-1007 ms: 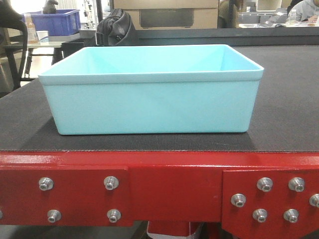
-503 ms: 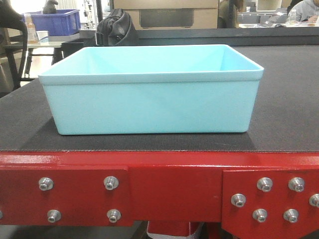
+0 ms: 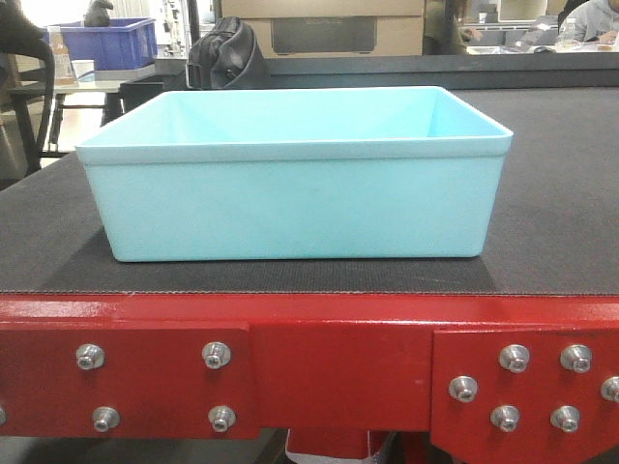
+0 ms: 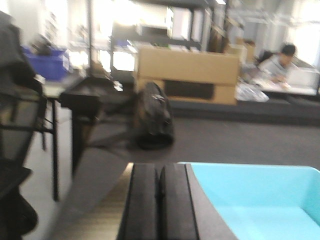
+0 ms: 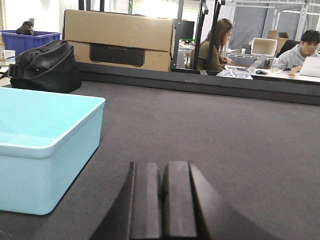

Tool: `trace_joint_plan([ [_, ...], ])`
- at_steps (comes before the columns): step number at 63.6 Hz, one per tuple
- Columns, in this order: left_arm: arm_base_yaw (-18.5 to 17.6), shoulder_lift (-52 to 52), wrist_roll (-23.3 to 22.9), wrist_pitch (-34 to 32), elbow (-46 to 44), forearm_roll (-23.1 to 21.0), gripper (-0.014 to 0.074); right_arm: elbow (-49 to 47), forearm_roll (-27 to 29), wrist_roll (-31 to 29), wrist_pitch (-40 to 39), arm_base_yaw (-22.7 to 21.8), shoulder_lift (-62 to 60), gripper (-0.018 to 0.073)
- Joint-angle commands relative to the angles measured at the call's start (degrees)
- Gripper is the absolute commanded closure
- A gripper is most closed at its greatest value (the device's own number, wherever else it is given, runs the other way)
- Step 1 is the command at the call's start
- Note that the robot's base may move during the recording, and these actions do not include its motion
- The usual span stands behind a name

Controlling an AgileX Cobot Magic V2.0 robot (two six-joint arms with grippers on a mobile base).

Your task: Fetch blue bin and place on conveyor start

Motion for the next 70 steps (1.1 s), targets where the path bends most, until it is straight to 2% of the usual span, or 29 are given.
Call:
trace_joint_plan([
  [1,3.1,-3.8,1.5,-4.9,4.8,-1.1,0.0707,0.0,0.1,0.1,-0.6,-0.3,-0.3,0.0726],
  [7,4.0,-8.0,2.6,-3.3,9.6,-1.4,0.0707,0.0,0.1,0.1,-0.6,-0.3,-0.3,0.0726],
  [16,4.0,-14.5,7.0,-2.5,15.8,-4.9,0.0707,0.0,0.1,0.1,-0.6,-0.3,-0.3,0.0726],
  [26,4.1,-21.6,7.0,-2.3,21.7,-5.5,0.0707,0.0,0.1,0.1,-0.6,-0.3,-0.3,0.0726],
  [38,4.1,-21.6,6.8,2.4,21.7,-5.6,0.0707,0.0,0.1,0.1,-0.6,-0.3,-0.3,0.0726],
  [70,4.1,-21.6,6.8,2.4,21.7,-5.6,0.0707,0.0,0.1,0.1,-0.6,-0.3,-0.3,0.0726],
])
